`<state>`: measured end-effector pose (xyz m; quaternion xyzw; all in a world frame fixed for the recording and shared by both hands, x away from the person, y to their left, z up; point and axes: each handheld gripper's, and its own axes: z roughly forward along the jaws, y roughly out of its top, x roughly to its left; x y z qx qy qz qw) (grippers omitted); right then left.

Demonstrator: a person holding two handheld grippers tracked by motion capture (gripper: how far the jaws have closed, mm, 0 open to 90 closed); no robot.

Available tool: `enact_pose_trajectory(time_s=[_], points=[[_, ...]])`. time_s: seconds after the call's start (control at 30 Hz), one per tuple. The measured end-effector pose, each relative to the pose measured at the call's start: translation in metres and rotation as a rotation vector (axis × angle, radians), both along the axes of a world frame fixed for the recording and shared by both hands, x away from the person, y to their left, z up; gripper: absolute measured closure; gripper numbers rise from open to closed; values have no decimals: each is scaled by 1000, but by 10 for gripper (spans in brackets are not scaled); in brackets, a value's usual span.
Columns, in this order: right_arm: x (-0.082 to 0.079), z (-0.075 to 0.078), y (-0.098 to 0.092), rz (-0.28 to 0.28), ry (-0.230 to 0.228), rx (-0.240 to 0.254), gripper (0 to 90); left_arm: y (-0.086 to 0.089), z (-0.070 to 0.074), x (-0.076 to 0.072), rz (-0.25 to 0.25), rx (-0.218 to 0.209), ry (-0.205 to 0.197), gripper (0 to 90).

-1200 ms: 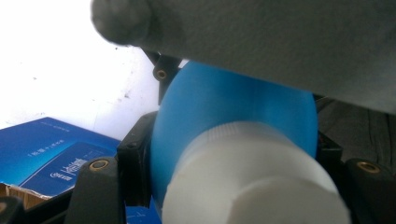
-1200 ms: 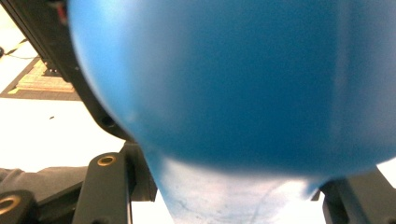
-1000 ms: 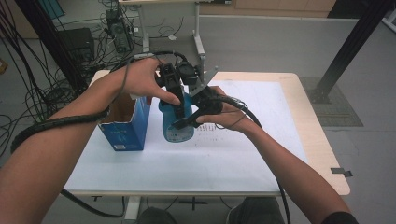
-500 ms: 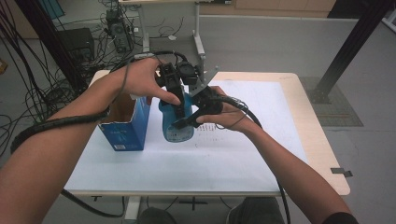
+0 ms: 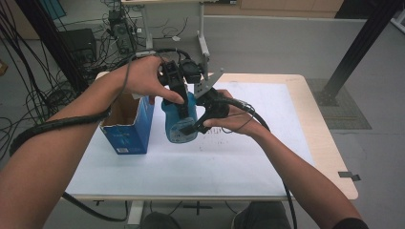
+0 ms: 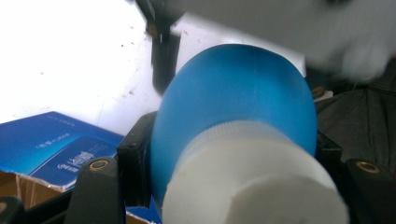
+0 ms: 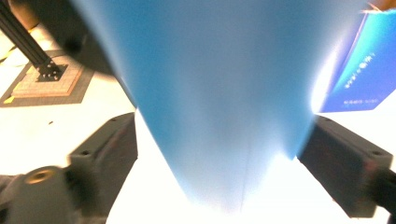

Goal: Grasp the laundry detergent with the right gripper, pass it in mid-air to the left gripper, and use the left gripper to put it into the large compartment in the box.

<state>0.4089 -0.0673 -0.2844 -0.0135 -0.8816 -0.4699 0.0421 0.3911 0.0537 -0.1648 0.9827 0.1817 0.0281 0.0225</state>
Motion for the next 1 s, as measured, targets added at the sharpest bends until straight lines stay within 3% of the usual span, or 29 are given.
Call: enact_pose_trajectory(time_s=[0.07, 0.2, 0.57, 0.8, 1.0], points=[[1, 0, -5, -14, 21, -15, 83, 1, 1, 1, 9, 5, -7, 362], [-1, 1, -17, -52, 4, -62, 4, 3, 2, 3, 24, 20, -18, 362], [-4, 6, -55, -225, -66, -134, 3, 11, 16, 10, 115, 5, -12, 362], [-6, 12, -86, -322, -62, -169, 3, 22, 29, 17, 231, -5, -3, 361], [-7, 14, -110, -355, -24, -203, 3, 36, 50, 23, 344, -8, -22, 362]])
